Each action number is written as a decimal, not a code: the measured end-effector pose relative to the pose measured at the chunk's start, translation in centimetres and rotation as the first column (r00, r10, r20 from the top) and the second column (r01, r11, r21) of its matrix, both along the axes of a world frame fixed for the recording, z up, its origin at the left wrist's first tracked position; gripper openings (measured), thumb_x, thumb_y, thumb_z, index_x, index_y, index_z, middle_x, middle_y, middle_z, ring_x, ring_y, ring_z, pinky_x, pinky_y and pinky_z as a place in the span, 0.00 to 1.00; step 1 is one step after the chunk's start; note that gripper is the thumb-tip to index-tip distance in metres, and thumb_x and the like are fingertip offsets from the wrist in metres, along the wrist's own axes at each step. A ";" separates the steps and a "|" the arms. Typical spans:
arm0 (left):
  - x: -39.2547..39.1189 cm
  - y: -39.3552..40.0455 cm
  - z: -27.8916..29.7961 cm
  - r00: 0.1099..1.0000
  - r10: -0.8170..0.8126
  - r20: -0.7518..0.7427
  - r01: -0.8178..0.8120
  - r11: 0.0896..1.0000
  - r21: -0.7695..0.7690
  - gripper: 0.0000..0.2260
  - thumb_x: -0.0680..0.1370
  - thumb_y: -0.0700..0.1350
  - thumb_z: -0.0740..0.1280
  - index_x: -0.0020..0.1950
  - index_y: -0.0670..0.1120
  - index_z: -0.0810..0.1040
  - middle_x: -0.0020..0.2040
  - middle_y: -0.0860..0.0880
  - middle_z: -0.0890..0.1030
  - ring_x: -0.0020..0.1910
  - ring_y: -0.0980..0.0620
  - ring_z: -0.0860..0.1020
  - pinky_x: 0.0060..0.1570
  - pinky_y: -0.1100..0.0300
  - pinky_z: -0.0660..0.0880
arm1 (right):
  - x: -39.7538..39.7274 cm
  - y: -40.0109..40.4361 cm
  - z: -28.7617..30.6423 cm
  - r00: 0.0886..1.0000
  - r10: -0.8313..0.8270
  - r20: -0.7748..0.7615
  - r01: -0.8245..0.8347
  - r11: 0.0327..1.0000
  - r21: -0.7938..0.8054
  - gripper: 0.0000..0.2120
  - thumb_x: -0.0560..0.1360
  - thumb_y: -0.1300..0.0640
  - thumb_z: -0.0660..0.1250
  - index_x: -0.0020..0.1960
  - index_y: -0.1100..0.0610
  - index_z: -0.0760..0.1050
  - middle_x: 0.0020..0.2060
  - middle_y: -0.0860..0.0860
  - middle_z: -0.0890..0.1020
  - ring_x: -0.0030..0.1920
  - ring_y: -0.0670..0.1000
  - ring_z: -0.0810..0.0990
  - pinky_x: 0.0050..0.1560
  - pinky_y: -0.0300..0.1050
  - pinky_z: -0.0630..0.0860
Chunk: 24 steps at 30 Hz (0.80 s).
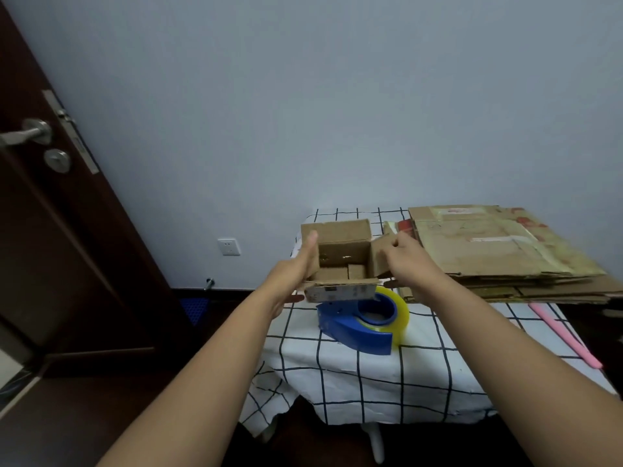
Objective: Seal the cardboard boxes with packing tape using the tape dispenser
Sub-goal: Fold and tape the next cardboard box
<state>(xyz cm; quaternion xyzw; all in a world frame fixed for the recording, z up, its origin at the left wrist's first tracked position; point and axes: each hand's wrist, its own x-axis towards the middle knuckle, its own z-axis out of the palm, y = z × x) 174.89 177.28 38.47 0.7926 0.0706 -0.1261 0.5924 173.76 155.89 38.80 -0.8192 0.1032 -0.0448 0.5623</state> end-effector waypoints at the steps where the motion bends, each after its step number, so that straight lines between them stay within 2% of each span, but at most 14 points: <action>1: -0.2 -0.1 0.2 0.997 -0.075 0.019 0.074 0.997 0.034 0.32 0.62 0.79 0.64 0.52 0.55 0.78 0.48 0.54 0.82 0.47 0.55 0.80 0.40 0.60 0.74 | -0.2 0.1 -0.1 1.000 0.006 0.005 -0.006 1.000 -0.023 0.06 0.82 0.57 0.56 0.48 0.57 0.69 0.42 0.54 0.74 0.39 0.51 0.73 0.33 0.47 0.76; 2: -0.1 -0.1 0.2 0.994 -0.103 0.045 0.099 0.993 0.070 0.32 0.65 0.74 0.68 0.56 0.52 0.78 0.51 0.50 0.83 0.50 0.53 0.81 0.45 0.57 0.76 | -0.5 0.2 -0.1 1.000 0.016 0.015 -0.015 0.999 -0.041 0.06 0.82 0.57 0.57 0.49 0.57 0.69 0.42 0.54 0.75 0.39 0.51 0.72 0.34 0.46 0.75; 4: 0.2 -0.1 0.2 0.996 -0.026 0.086 0.012 0.988 0.151 0.28 0.71 0.62 0.72 0.63 0.44 0.75 0.55 0.44 0.82 0.51 0.48 0.81 0.49 0.54 0.78 | -1.0 0.3 -0.1 0.999 0.043 0.034 -0.042 0.999 -0.011 0.04 0.81 0.58 0.59 0.53 0.57 0.71 0.44 0.54 0.76 0.40 0.50 0.72 0.32 0.43 0.72; 6: 0.0 -0.1 0.7 0.993 0.035 0.115 -0.053 0.986 0.159 0.17 0.77 0.54 0.66 0.57 0.43 0.77 0.50 0.44 0.82 0.45 0.49 0.80 0.42 0.56 0.77 | -1.4 0.0 0.1 0.996 0.072 0.044 -0.075 0.994 0.076 0.07 0.80 0.59 0.60 0.58 0.55 0.72 0.50 0.54 0.78 0.42 0.51 0.76 0.29 0.40 0.74; 7: -0.2 -0.1 1.1 0.991 0.061 0.122 -0.075 0.991 0.113 0.12 0.78 0.52 0.64 0.53 0.44 0.77 0.47 0.45 0.82 0.41 0.50 0.79 0.39 0.58 0.75 | -1.6 -0.2 0.2 0.996 0.078 0.046 -0.082 0.992 0.100 0.10 0.80 0.59 0.60 0.61 0.54 0.71 0.52 0.55 0.78 0.44 0.52 0.78 0.30 0.41 0.77; 9: -0.5 0.0 2.1 0.984 0.141 0.113 -0.140 0.990 -0.012 0.11 0.80 0.49 0.61 0.51 0.44 0.78 0.45 0.44 0.81 0.39 0.48 0.78 0.36 0.58 0.75 | -2.0 -0.6 0.6 0.996 0.076 0.041 -0.081 0.990 0.116 0.15 0.80 0.60 0.59 0.65 0.51 0.71 0.53 0.54 0.77 0.48 0.56 0.79 0.39 0.49 0.82; 12: -0.7 0.5 2.9 0.981 0.160 0.112 -0.157 0.987 -0.036 0.12 0.80 0.49 0.62 0.53 0.42 0.79 0.46 0.43 0.81 0.41 0.46 0.78 0.42 0.54 0.76 | -2.5 -1.4 1.0 0.988 0.149 0.029 -0.152 0.957 0.246 0.19 0.78 0.61 0.61 0.66 0.45 0.72 0.51 0.50 0.77 0.40 0.56 0.83 0.36 0.47 0.81; 16: -0.6 0.8 3.7 0.986 0.114 0.124 -0.105 0.992 -0.073 0.11 0.78 0.51 0.66 0.51 0.45 0.80 0.43 0.47 0.82 0.40 0.50 0.79 0.43 0.57 0.75 | -2.4 -1.7 1.8 0.957 0.289 -0.024 -0.277 0.936 0.217 0.02 0.78 0.52 0.68 0.50 0.48 0.79 0.44 0.56 0.79 0.37 0.60 0.86 0.36 0.49 0.82; 18: -0.1 0.8 3.9 0.983 0.118 0.137 -0.098 0.984 -0.150 0.09 0.78 0.51 0.67 0.49 0.47 0.81 0.43 0.50 0.82 0.40 0.53 0.79 0.44 0.59 0.74 | -1.7 -1.5 2.0 0.970 0.241 -0.033 -0.228 0.947 0.226 0.05 0.79 0.52 0.68 0.47 0.52 0.78 0.39 0.56 0.76 0.35 0.60 0.85 0.34 0.48 0.81; 20: 0.8 0.8 3.9 0.983 0.134 0.127 -0.093 0.954 -0.284 0.09 0.78 0.51 0.65 0.46 0.49 0.82 0.37 0.52 0.80 0.36 0.57 0.76 0.44 0.60 0.71 | -0.6 -0.9 2.1 0.985 0.169 -0.025 -0.157 0.953 0.258 0.06 0.79 0.54 0.67 0.46 0.56 0.78 0.37 0.56 0.75 0.31 0.59 0.83 0.34 0.48 0.83; 21: 1.3 0.8 4.0 0.985 0.131 0.115 -0.084 0.935 -0.345 0.10 0.78 0.52 0.64 0.48 0.49 0.82 0.35 0.53 0.78 0.35 0.57 0.75 0.45 0.60 0.70 | 0.1 -0.7 2.0 0.992 0.128 -0.020 -0.118 0.954 0.275 0.07 0.79 0.55 0.66 0.46 0.56 0.79 0.37 0.55 0.75 0.28 0.57 0.81 0.34 0.49 0.83; 22: 2.0 0.7 3.9 0.986 0.123 0.112 -0.070 0.916 -0.394 0.12 0.79 0.53 0.63 0.54 0.49 0.82 0.35 0.54 0.79 0.37 0.58 0.75 0.46 0.60 0.69 | 1.1 -0.4 1.9 0.996 0.090 -0.018 -0.080 0.951 0.299 0.07 0.79 0.56 0.66 0.45 0.57 0.79 0.39 0.56 0.75 0.27 0.56 0.81 0.36 0.49 0.84; 23: 2.9 0.7 3.6 0.984 0.127 0.121 -0.063 0.901 -0.430 0.16 0.79 0.54 0.62 0.60 0.48 0.79 0.40 0.54 0.81 0.44 0.57 0.77 0.49 0.59 0.69 | 2.2 -0.3 1.8 0.998 0.061 -0.021 -0.051 0.943 0.330 0.07 0.78 0.57 0.66 0.45 0.59 0.79 0.42 0.56 0.76 0.27 0.56 0.81 0.39 0.52 0.85; 24: 3.8 0.6 3.3 0.979 0.153 0.134 -0.074 0.882 -0.466 0.18 0.79 0.55 0.61 0.65 0.48 0.76 0.50 0.53 0.83 0.54 0.56 0.76 0.56 0.59 0.68 | 3.4 -0.1 1.7 0.999 0.037 -0.028 -0.024 0.931 0.364 0.08 0.78 0.57 0.67 0.45 0.61 0.79 0.44 0.57 0.77 0.29 0.58 0.83 0.42 0.54 0.85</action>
